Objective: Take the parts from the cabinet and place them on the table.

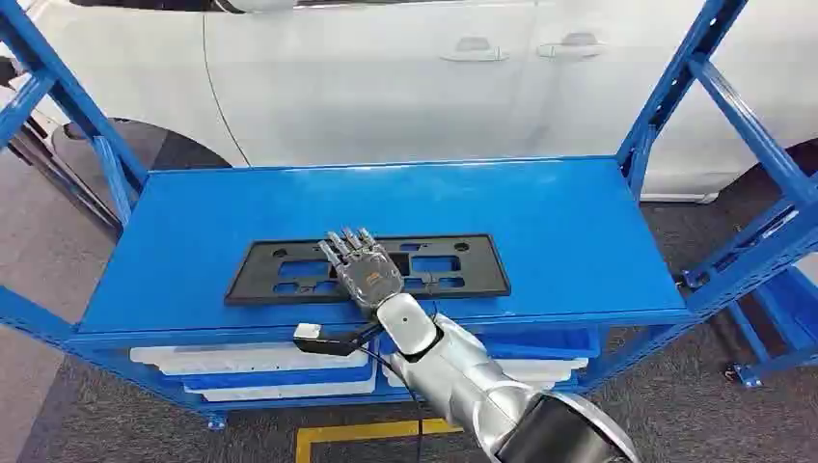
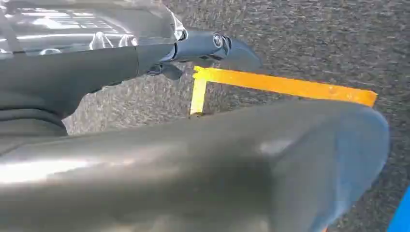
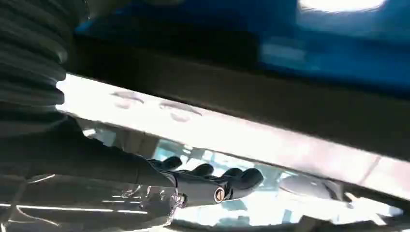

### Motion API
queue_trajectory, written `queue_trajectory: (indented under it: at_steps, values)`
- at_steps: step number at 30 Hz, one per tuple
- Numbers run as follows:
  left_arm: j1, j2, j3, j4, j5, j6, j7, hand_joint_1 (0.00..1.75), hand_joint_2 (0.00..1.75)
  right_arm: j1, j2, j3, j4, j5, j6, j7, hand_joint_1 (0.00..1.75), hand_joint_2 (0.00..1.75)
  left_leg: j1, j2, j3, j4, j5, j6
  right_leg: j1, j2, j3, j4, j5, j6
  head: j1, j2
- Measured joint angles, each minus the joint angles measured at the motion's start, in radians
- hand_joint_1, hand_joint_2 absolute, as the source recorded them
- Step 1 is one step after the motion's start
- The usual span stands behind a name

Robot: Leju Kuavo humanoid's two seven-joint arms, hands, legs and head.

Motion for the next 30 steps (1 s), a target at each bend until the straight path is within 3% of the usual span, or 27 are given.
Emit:
queue_trajectory:
  at_steps: [2,3,4,6,7,8,9,11,12,13,16,17,18,20,21,22,23,24,26,27,28,30]
  values:
    - [-0.001,0.003,0.0,0.0,0.0,0.0,0.0,0.0,0.0,-0.003,0.002,0.0,-0.003,-0.001,0.006,0.005,0.0,1.75,0.003,0.001,0.006,0.007,-0.011,-0.012,-0.011,0.0,0.016,-0.016,0.003,-0.009,0.0,0.0]
    - [-0.002,0.002,0.0,0.0,0.0,0.0,0.0,0.0,0.0,-0.004,0.002,0.0,-0.003,-0.001,0.008,0.005,0.0,1.75,0.002,0.001,-0.008,0.041,-0.031,-0.015,-0.013,-0.002,0.023,-0.02,0.0,-0.015,0.0,0.0]
    - [-0.003,0.001,0.0,0.001,0.0,0.0,0.0,0.0,0.0,-0.006,0.002,0.0,-0.003,-0.001,0.009,0.005,0.0,1.75,0.003,0.001,-0.041,0.109,-0.065,-0.02,-0.013,-0.004,0.026,-0.02,-0.002,-0.017,0.0,0.0]
    - [0.001,0.001,0.0,0.001,0.001,0.0,0.0,0.0,0.0,-0.002,0.002,0.0,-0.001,-0.002,0.011,0.006,0.0,1.75,0.008,0.001,-0.14,0.284,-0.131,-0.029,-0.011,-0.004,0.028,-0.019,-0.008,-0.021,0.0,0.0]
    - [0.003,0.001,0.0,0.001,0.001,0.0,0.0,0.0,0.0,0.0,0.002,0.0,-0.001,-0.002,0.011,0.006,0.0,1.75,0.008,0.001,-0.173,0.331,-0.134,-0.031,-0.011,-0.003,0.03,-0.018,-0.01,-0.021,0.0,0.0]
    - [0.004,0.001,0.0,0.001,0.002,0.0,0.0,0.0,0.0,0.0,0.002,0.0,-0.001,-0.002,0.01,0.006,0.0,1.75,0.008,0.001,-0.178,0.32,-0.109,-0.032,-0.011,-0.002,0.034,-0.018,-0.014,-0.02,0.0,0.0]
    - [0.004,0.002,0.0,0.001,0.002,0.0,0.0,0.0,0.0,0.0,0.002,0.0,-0.001,-0.002,0.01,0.006,0.0,1.75,0.009,0.001,-0.157,0.266,-0.064,-0.032,-0.011,-0.001,0.041,-0.017,-0.019,-0.018,0.0,0.0]
    - [0.003,0.003,0.0,0.001,0.002,0.0,0.0,0.0,0.0,0.0,0.002,0.0,-0.001,-0.002,0.01,0.006,0.0,1.75,0.01,0.004,-0.073,0.07,0.049,-0.028,-0.012,0.0,0.058,-0.014,-0.033,-0.011,0.0,0.0]
    - [0.004,0.003,0.0,0.001,0.002,0.0,0.0,0.0,0.0,0.0,0.002,0.0,-0.001,-0.002,0.011,0.006,0.0,1.75,0.008,0.005,-0.049,0.022,0.049,-0.024,-0.009,0.0,0.061,-0.012,-0.038,-0.006,0.0,0.0]
    - [0.002,0.003,0.0,0.001,0.002,0.0,0.0,0.0,0.0,-0.002,0.002,0.0,-0.001,-0.002,0.011,0.006,0.0,1.75,0.003,0.002,-0.044,0.003,0.045,-0.014,-0.004,0.003,0.056,-0.006,-0.041,0.0,0.0,0.0]
    - [0.004,0.003,0.0,0.001,0.002,0.0,0.001,0.0,0.0,-0.003,0.002,0.0,-0.001,-0.002,0.01,0.006,0.0,1.75,0.0,0.001,-0.047,0.01,0.039,0.005,-0.006,0.002,0.058,-0.013,-0.043,0.013,0.0,0.0]
    - [0.004,0.002,0.0,0.001,0.002,0.0,0.001,0.0,0.0,-0.005,0.002,0.0,-0.003,-0.002,0.01,0.006,0.0,1.75,0.009,0.002,-0.04,0.002,0.042,0.013,-0.004,0.003,0.06,-0.01,-0.051,0.022,0.0,0.0]
    - [0.002,0.003,0.0,0.001,0.002,0.0,0.0,0.0,0.0,-0.007,0.001,0.0,-0.003,-0.002,0.01,0.006,0.0,1.75,0.008,0.002,-0.036,0.001,0.04,0.018,-0.006,0.0,0.049,0.021,-0.069,0.026,0.0,0.0]
    - [0.0,0.003,0.0,0.001,0.003,0.0,0.0,0.0,0.0,-0.006,0.0,0.0,-0.002,-0.003,0.014,0.013,0.02,1.75,0.006,0.003,-0.034,0.001,0.036,0.027,-0.01,-0.002,-0.03,0.169,-0.138,0.032,0.0,0.0]
    - [0.001,0.003,0.0,0.001,0.003,0.0,0.0,0.0,0.0,-0.004,0.0,0.0,-0.001,-0.003,0.021,0.016,0.73,1.75,0.004,0.003,-0.034,0.001,0.034,0.029,-0.01,-0.002,-0.078,0.253,-0.167,0.033,0.0,0.0]
    - [0.002,0.003,0.0,0.001,0.003,0.0,0.0,0.0,0.0,-0.004,-0.001,0.0,-0.001,-0.003,0.031,0.021,1.61,1.75,0.003,0.003,-0.032,0.002,0.032,0.03,-0.011,-0.003,-0.116,0.313,-0.177,0.034,0.0,0.0]
    - [0.003,0.003,0.0,0.001,0.006,0.0,-0.001,0.0,0.0,-0.004,-0.001,0.0,0.0,-0.005,0.042,0.027,1.68,1.75,0.002,0.003,-0.028,0.002,0.029,0.03,-0.011,-0.003,-0.132,0.324,-0.16,0.033,0.0,0.0]
    - [0.004,0.003,0.0,0.001,0.006,0.0,-0.001,0.0,0.0,-0.004,-0.002,0.0,0.0,-0.005,0.054,0.032,1.75,1.75,0.001,0.002,-0.022,0.002,0.026,0.029,-0.011,-0.003,-0.118,0.281,-0.119,0.029,0.0,0.0]
    - [0.005,0.002,0.0,0.001,0.01,0.0,-0.009,0.0,0.0,-0.005,-0.002,0.0,0.0,-0.005,0.072,0.039,1.75,1.75,-0.002,-0.001,-0.007,0.002,0.017,0.027,-0.008,-0.003,-0.039,0.095,-0.01,0.015,0.0,0.0]
    - [0.006,-0.001,0.0,0.001,0.013,0.0,-0.015,0.0,0.0,-0.006,-0.002,0.0,0.0,-0.005,0.078,0.042,1.75,1.75,-0.001,-0.002,-0.005,0.002,0.014,0.026,-0.002,-0.004,-0.007,0.013,0.018,0.004,0.0,0.0]
    - [0.004,-0.003,0.0,0.002,0.016,-0.002,-0.019,0.0,0.0,-0.01,-0.003,0.0,0.001,-0.006,0.085,0.045,1.75,1.75,-0.008,-0.002,-0.008,0.004,0.01,0.02,0.001,-0.005,0.001,-0.001,0.005,0.003,0.0,0.0]
    - [0.003,-0.002,0.0,0.002,0.018,-0.003,-0.02,0.0,0.0,-0.011,-0.003,0.0,0.001,-0.006,0.088,0.047,1.75,1.75,-0.003,-0.001,-0.008,0.002,0.007,0.01,0.005,-0.003,-0.002,-0.002,0.004,0.0,0.0,0.0]
